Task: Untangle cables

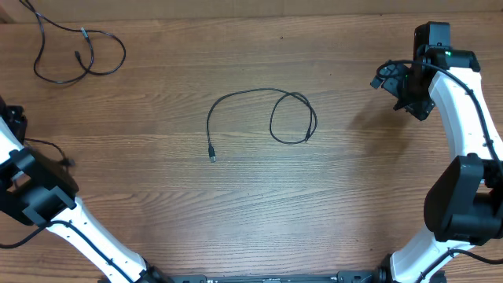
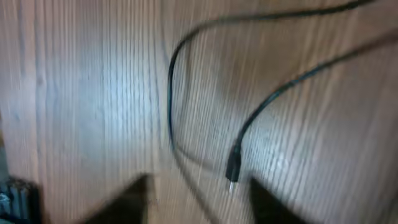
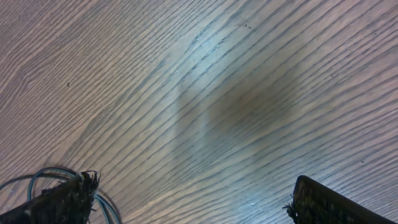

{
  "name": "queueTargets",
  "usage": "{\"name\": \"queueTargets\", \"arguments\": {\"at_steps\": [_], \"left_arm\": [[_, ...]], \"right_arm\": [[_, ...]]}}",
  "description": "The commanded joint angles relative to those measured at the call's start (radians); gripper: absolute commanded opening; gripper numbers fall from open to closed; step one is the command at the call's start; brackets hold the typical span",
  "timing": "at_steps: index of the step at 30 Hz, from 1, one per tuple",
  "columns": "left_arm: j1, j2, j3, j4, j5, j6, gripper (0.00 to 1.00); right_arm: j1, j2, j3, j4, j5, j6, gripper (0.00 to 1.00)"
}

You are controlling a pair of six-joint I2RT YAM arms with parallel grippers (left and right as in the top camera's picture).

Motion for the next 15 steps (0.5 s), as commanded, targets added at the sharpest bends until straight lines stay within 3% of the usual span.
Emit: {"name": "queueTargets", "arguments": {"at_steps": [1,7,11,13,15], "left_arm": [[0.002,0.006,-0.06,0.025,0.018,-0.116,0.99],[0.001,0.006,-0.082,0.041,0.153,-0.107,1.0],[-0.014,0.007,-0.082,0.055,0.258,0.018,1.0],[-0.034,0.007,-0.082,0.095,0.327,0.132,0.99],[-0.067,0.007,-0.082,0.174,0.407,0.337,0.99]], "right_arm": [[0.002,-0.011,0.006,0.0,0.01,-0.003,1.0],[0.002,-0.011,0.006,0.0,0.01,-0.003,1.0],[0.002,-0.011,0.006,0.0,0.01,-0.003,1.0],[0.002,-0.011,0.006,0.0,0.01,-0.003,1.0],[0.002,-0.011,0.006,0.0,0.01,-0.003,1.0]]}}
